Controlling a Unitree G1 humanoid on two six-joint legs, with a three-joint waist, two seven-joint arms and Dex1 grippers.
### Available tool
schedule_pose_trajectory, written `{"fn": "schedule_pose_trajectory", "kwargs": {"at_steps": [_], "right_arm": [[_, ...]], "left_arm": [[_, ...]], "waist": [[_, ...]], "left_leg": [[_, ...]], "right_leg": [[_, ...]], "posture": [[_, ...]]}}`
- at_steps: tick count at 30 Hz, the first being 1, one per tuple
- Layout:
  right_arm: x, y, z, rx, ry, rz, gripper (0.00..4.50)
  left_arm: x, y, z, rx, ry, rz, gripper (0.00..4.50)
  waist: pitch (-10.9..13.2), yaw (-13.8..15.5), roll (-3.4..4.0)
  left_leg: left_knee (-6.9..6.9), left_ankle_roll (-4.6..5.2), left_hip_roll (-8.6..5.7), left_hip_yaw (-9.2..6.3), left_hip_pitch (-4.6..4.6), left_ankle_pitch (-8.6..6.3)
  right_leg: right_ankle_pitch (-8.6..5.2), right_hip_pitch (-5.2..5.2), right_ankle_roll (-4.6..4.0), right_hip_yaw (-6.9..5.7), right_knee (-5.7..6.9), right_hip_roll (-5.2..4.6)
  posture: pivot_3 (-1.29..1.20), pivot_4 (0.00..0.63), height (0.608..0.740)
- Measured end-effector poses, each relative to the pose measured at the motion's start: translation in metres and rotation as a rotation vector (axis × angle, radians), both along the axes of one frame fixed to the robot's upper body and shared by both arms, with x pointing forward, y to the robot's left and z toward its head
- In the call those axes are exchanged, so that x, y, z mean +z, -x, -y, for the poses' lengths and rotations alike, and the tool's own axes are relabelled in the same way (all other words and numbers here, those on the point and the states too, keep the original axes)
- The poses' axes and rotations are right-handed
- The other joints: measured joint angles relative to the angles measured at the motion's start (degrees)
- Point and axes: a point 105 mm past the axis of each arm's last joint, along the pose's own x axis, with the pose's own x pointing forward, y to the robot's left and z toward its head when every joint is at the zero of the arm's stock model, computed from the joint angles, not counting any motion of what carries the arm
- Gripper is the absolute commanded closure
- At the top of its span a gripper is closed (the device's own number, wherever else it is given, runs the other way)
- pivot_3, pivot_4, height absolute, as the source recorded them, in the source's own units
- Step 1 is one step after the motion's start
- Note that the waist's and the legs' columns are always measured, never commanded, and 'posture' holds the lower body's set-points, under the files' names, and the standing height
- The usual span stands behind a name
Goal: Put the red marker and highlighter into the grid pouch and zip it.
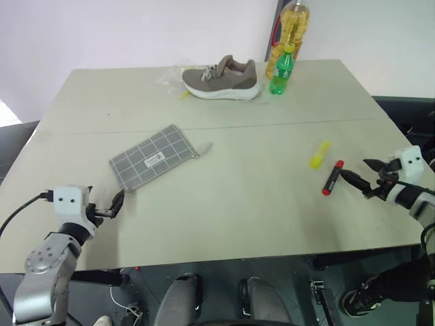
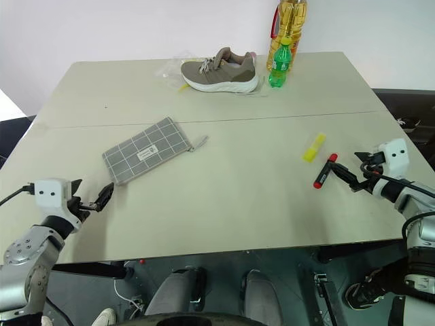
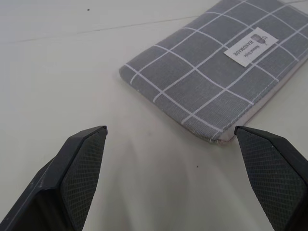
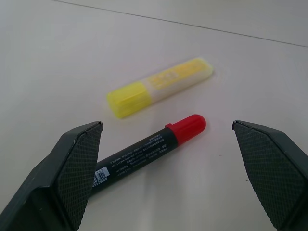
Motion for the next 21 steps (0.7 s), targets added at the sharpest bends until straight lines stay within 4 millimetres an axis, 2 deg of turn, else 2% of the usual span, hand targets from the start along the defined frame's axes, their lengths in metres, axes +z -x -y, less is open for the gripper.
{"fn": "schedule_pose_trajectory", "kwargs": {"at_steps": [11,16,21], "right_arm": [[-0.002,-0.002,-0.002,0.011,-0.004,-0.009,0.01],[0.004,-0.007,-0.007,0.034,-0.005,0.005,0.01],[0.004,-0.013,-0.024,0.094,-0.035,-0.001,0.01]], "left_arm": [[0.000,0.002,0.001,-0.003,0.002,-0.001,0.00],[0.000,0.002,0.001,0.010,-0.004,0.004,0.00],[-0.001,0.004,0.000,0.026,-0.001,0.023,0.00]], "waist": [[0.00,-0.04,0.00],[0.00,-0.01,0.00],[0.00,-0.04,0.00]], "left_leg": [[0.00,0.00,0.00,0.00,0.01,0.00],[0.00,0.00,0.00,0.00,0.01,0.00],[0.00,0.00,0.00,0.00,0.01,0.00]], "right_leg": [[0.00,0.00,0.00,0.00,0.00,0.00],[0.00,0.01,0.00,0.00,0.00,0.01],[0.00,0.01,0.00,0.00,0.00,0.01]], "posture": [[0.00,0.150,0.731],[0.00,0.150,0.731],[0.00,0.150,0.731]]}}
